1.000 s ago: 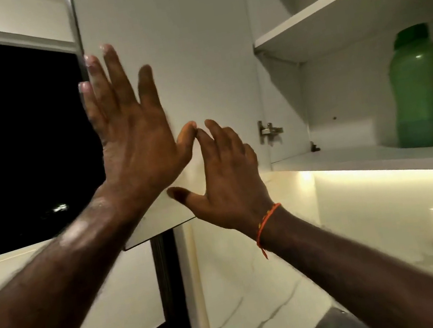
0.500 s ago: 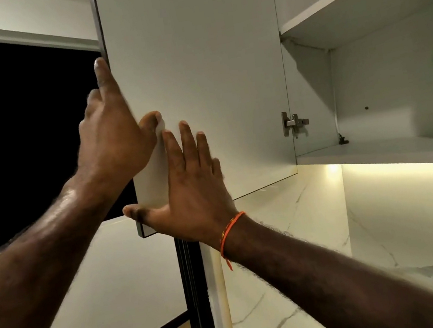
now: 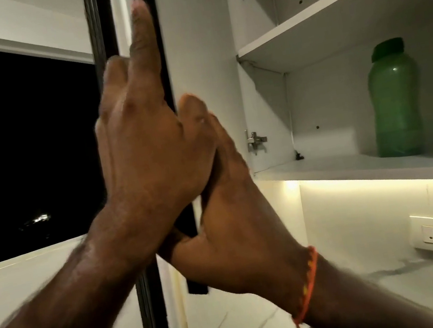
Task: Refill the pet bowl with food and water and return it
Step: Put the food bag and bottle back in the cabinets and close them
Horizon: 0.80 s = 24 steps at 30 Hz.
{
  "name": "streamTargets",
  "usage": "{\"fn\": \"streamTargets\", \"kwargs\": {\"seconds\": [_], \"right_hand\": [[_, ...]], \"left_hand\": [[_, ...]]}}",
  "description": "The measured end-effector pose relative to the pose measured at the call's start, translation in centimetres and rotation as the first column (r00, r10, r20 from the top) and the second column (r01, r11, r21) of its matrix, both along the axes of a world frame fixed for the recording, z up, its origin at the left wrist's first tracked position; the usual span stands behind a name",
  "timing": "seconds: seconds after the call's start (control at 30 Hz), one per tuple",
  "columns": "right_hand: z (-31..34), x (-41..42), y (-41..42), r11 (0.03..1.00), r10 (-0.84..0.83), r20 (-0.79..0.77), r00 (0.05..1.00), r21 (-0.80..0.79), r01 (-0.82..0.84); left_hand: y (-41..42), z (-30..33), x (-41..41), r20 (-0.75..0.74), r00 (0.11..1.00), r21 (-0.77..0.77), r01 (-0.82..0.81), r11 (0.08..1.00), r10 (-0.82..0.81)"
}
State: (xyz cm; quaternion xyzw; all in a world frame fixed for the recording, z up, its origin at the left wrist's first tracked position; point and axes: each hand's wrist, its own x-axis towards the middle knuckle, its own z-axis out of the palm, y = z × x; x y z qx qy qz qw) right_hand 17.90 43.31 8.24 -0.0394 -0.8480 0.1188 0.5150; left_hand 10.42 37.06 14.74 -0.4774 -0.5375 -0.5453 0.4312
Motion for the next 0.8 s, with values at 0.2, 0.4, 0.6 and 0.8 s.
{"fn": "streamTargets", "kwargs": {"seconds": [0.2, 0.4, 0.6, 0.8], "right_hand": [[-0.4, 8.1, 2.1, 0.996, 0.016, -0.098, 0.995, -0.087, -0.025], [-0.8, 15.4, 5.4, 0.979, -0.196, -0.173, 0.965, -0.083, 0.184], [-2.1, 20.5, 9.1, 0.835, -0.550, -0.142, 0.823, -0.073, 0.545], [-3.5, 24.2, 13.0, 0.173, -0.970, -0.122, 0.211, 0.263, 0.949]], "left_hand": [[4.1, 0.0, 6.6, -0.129, 0.949, 0.009, 0.290, 0.957, -0.287], [9.6, -0.3, 12.8, -0.195, 0.851, -0.080, 0.481, 0.873, -0.487], [15.7, -0.8, 15.7, -0.194, 0.758, -0.215, 0.587, 0.780, -0.623], [21.7, -1.3, 16.7, -0.341, 0.763, -0.371, 0.427, 0.825, -0.549]]}}
